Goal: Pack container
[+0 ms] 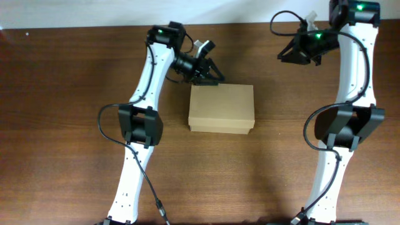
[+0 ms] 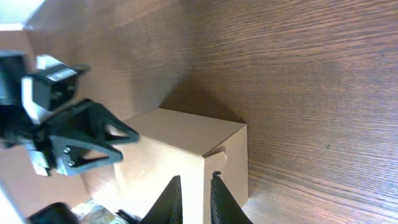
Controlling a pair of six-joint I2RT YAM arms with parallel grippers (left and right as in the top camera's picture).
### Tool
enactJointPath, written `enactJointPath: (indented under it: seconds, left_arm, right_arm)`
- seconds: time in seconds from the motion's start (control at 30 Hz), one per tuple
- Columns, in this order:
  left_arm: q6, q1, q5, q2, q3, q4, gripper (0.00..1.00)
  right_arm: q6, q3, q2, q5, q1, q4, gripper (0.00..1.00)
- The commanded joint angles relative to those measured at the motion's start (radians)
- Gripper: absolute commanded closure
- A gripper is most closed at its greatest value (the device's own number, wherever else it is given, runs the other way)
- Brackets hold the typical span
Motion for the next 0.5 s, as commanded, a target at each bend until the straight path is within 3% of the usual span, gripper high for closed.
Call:
enactJointPath:
  seconds: [0.0,0.27,0.37,0.47]
  left_arm:
    - [0.071,0.018,-0.329,-0.155,0.024,0.0,0.62]
    - [0.132,0.016,-0.557,-0.431,0.025,0.002,0.63]
    - [0.132,0.017,-0.637,-0.543,0.025,0.01,0.62]
    - [0.132,0.018,-0.761,-0.65,0.025,0.012,0.61]
  right_arm:
    - [-0.018,0.017,-0.098,0.077,0.072,-0.006,0.85]
    - [-0.01,0.017,-0.186,0.193,0.246,-0.006,0.86]
    - [-0.005,0.015,-0.193,0.228,0.32,-0.006,0.94]
    - [0.016,-0.003,-0.194,0.299,0.397,-0.006,0.96]
